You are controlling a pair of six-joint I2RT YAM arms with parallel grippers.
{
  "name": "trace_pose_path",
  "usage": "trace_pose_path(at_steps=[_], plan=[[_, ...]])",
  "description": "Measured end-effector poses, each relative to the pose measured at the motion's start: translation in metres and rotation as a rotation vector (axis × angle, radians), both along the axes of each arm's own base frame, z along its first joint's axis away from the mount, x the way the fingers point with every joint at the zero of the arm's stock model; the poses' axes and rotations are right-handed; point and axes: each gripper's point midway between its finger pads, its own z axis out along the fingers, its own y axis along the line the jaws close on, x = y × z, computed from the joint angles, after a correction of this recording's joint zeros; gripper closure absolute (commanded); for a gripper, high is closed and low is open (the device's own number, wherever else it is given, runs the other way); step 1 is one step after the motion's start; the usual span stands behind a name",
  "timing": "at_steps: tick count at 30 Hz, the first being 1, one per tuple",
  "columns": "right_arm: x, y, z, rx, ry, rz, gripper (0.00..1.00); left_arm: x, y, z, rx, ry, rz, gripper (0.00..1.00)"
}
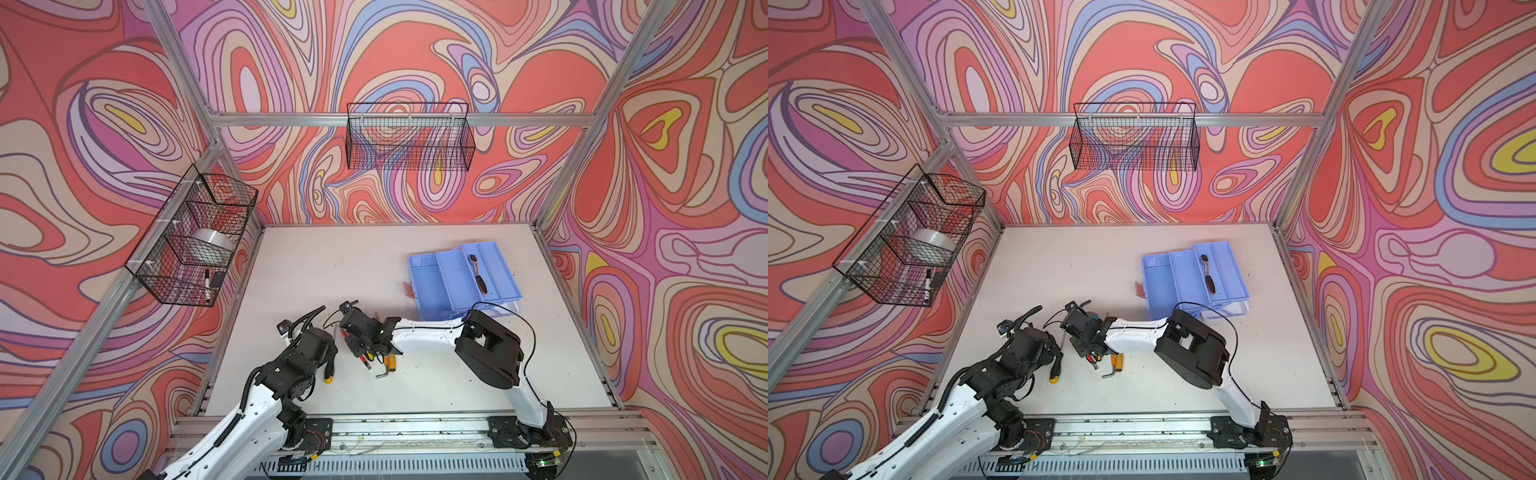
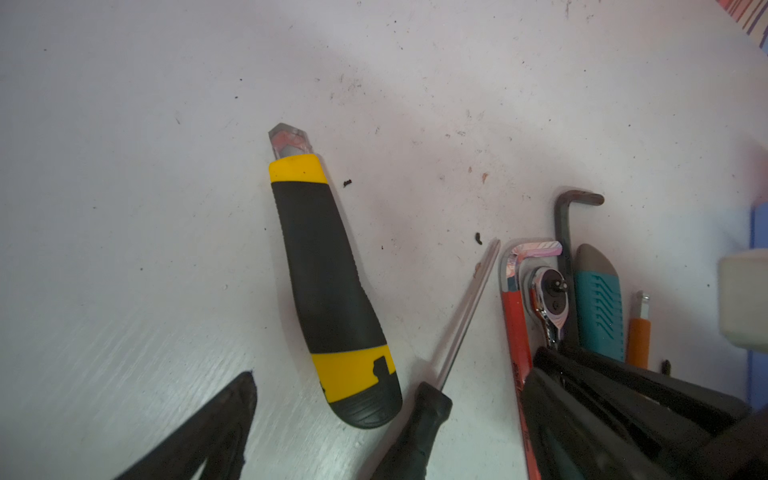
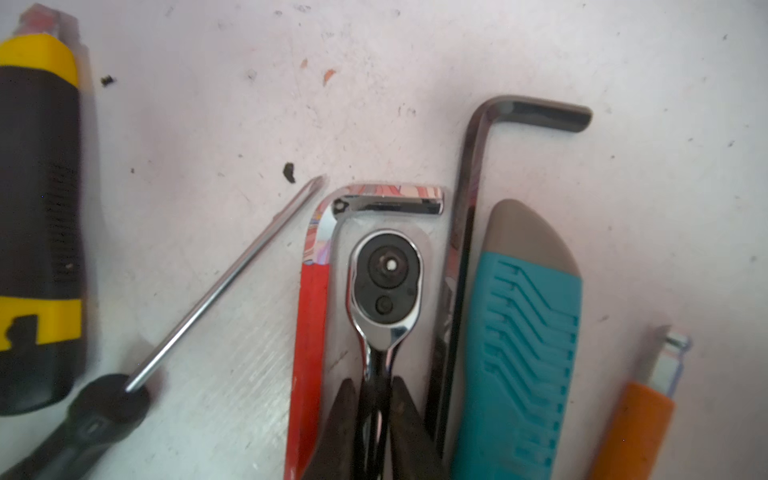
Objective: Pack the tool kit
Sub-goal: 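Grasp the yellow-handled silver ratchet with the right gripper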
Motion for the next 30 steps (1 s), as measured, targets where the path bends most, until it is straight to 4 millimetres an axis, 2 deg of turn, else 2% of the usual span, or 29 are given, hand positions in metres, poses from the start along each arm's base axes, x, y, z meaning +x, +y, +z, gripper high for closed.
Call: trace_pose_path(at_steps=[5, 11, 13, 26, 30], plan=[[0.0043, -0.0065, -0.0004, -0.037, -0.032, -0.009, 0.85, 0.0001, 0.0000, 0.0006, -0.002, -0.003, 0.000, 0.00], [0.0063, -0.0083, -0.0002, -0.057, -0.053, 0.005, 0.70, -0.0002, 0.0001, 0.0017, -0.005, -0.008, 0.000, 0.00], [0.0069, -0.0085, -0.0002, -0.057, -0.053, 0.007, 0.69, -0.0002, 0.0001, 0.0016, -0.004, -0.008, 0.000, 0.00], [0.0050, -0.0060, -0.0003, -0.048, -0.043, 0.021, 0.89, -0.0023, 0.0014, 0.0025, -0.005, -0.010, 0.000, 0.00], [0.0052, -0.0061, -0.0007, -0.043, -0.040, 0.022, 1.00, -0.0030, 0.0018, 0.0023, -0.004, -0.008, 0.000, 0.00]])
